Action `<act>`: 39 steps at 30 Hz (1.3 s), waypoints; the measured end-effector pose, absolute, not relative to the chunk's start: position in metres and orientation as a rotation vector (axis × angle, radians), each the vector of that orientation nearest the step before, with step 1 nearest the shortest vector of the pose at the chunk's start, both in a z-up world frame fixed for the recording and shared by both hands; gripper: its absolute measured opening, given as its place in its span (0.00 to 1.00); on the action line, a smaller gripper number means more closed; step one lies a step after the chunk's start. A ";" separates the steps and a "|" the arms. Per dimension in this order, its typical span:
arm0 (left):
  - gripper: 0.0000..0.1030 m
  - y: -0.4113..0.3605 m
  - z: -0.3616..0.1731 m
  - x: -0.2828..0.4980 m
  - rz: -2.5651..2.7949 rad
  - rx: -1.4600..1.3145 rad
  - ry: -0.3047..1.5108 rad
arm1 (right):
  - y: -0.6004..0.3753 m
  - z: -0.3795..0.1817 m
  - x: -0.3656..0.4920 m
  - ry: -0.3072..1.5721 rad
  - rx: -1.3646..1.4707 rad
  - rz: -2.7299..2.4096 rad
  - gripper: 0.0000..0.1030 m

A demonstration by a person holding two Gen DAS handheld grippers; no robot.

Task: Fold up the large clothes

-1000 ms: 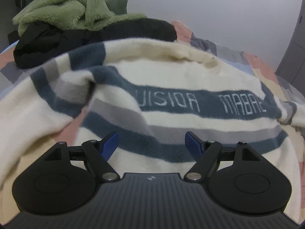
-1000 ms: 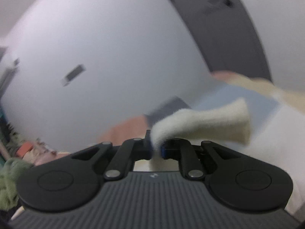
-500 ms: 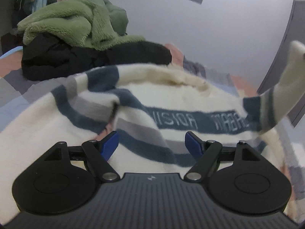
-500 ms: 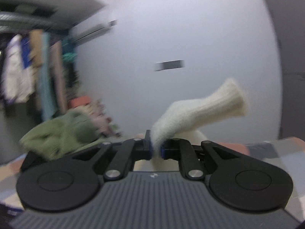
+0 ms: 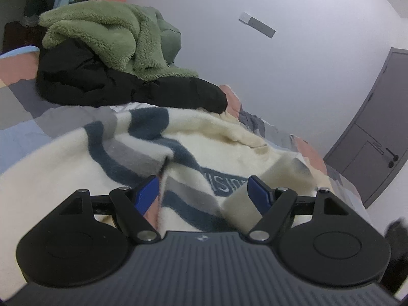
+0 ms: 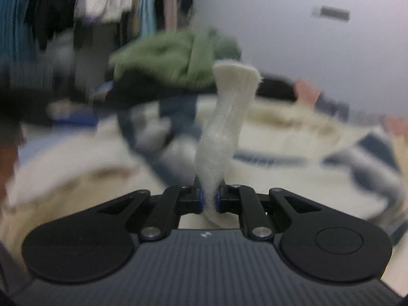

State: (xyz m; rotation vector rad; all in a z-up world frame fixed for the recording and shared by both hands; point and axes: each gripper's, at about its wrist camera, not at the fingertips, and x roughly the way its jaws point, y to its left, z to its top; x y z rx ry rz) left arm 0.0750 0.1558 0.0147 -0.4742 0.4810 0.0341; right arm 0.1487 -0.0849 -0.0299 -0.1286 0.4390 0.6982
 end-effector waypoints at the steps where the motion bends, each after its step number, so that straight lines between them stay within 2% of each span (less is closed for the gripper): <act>1: 0.78 0.155 0.013 0.076 0.026 -0.479 0.486 | -0.079 -0.041 0.147 0.462 -0.152 0.703 0.12; 6: 0.78 0.148 0.008 0.081 -0.027 -0.502 0.499 | -0.078 -0.066 0.151 0.549 -0.167 0.711 0.14; 9: 0.78 0.144 0.007 0.080 -0.048 -0.502 0.499 | -0.087 -0.064 0.154 0.583 -0.131 0.734 0.33; 10: 0.78 0.142 0.007 0.080 -0.053 -0.504 0.501 | -0.092 -0.061 0.152 0.600 -0.111 0.751 0.45; 11: 0.78 0.141 0.006 0.079 -0.061 -0.508 0.503 | -0.096 -0.060 0.149 0.609 -0.091 0.766 0.49; 21: 0.78 0.106 -0.013 0.092 -0.090 -0.460 0.584 | -0.162 -0.043 0.136 0.597 0.093 0.789 0.49; 31: 0.77 0.084 -0.052 0.118 -0.018 -0.358 0.772 | -0.161 -0.060 0.196 0.566 0.123 0.620 0.49; 39: 0.78 0.105 -0.048 0.107 0.038 -0.462 0.715 | -0.155 -0.087 0.222 0.687 0.174 0.591 0.48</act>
